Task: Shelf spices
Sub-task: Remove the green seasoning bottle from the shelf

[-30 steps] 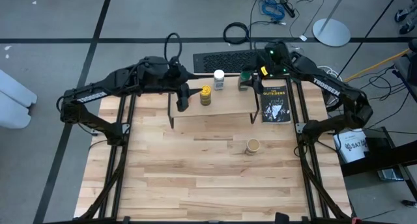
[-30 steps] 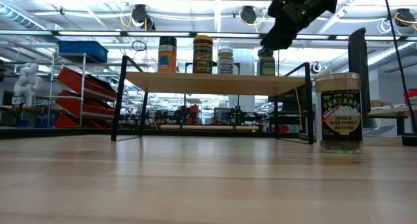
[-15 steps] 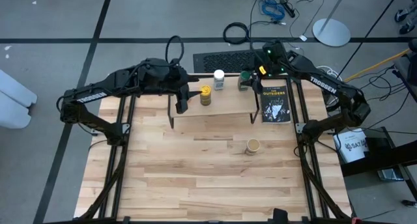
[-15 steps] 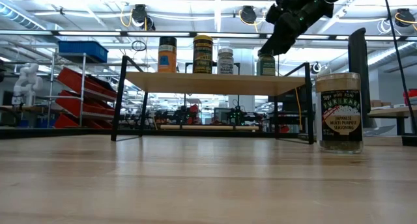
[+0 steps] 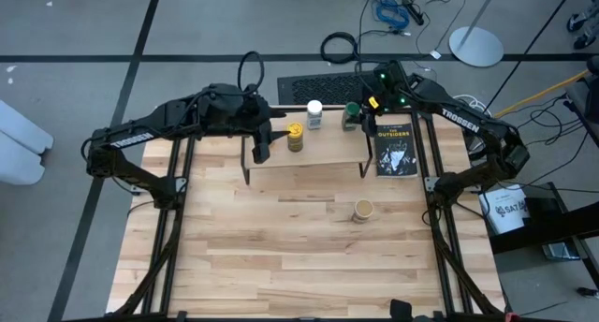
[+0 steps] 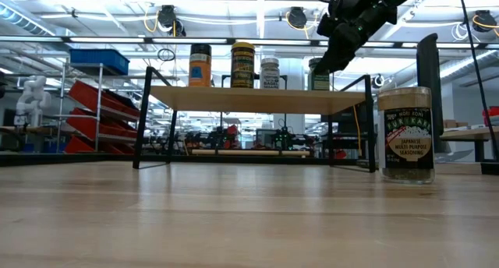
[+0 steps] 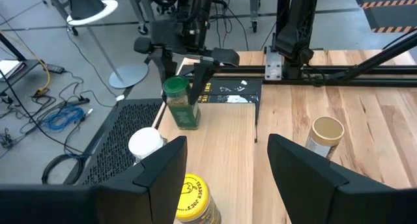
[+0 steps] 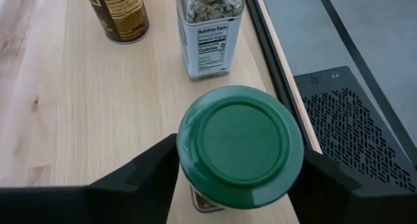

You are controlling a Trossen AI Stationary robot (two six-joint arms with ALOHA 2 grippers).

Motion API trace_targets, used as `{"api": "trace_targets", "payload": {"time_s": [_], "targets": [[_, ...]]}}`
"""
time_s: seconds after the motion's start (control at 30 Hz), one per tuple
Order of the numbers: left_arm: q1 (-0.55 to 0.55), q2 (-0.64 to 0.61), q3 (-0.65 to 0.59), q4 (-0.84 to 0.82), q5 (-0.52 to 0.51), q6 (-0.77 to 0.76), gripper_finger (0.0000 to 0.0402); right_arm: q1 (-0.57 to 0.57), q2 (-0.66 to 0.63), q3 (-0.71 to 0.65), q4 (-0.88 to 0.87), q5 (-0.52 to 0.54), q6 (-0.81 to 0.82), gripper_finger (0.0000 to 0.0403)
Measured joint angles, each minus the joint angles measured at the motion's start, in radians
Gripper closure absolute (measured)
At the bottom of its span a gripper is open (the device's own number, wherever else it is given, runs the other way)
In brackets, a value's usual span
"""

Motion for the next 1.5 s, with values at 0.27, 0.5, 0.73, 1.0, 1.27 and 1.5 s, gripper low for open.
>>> {"api": "trace_targets", "payload": {"time_s": [0.27,0.5,0.73,1.0,1.27,1.5], "targets": [[0.000,0.000,0.000,0.000,0.000,0.000,0.0178,0.000,0.000,0.000,0.000,-0.001,0.011,0.0218],[0.000,0.000,0.000,-0.003,0.000,0.000,0.0178,0.015,-0.010,0.000,-0.003,0.003,0.060,0.0214],[0.000,0.000,0.000,-0.073,0.000,-0.052,0.0178,0.078,-0.082,0.000,-0.004,-0.003,0.157,0.0215],[-0.017,0.000,0.000,-0.107,0.008,-0.105,0.0178,0.248,-0.178,0.000,0.000,-0.002,0.301,0.0215],[-0.094,0.000,0.000,-0.252,0.160,-0.186,0.0178,0.519,-0.191,0.001,0.049,0.106,0.415,0.0215],[-0.198,0.000,0.000,-0.344,0.159,-0.286,0.0178,0.755,-0.123,0.001,0.160,0.264,0.468,0.0213]]}}
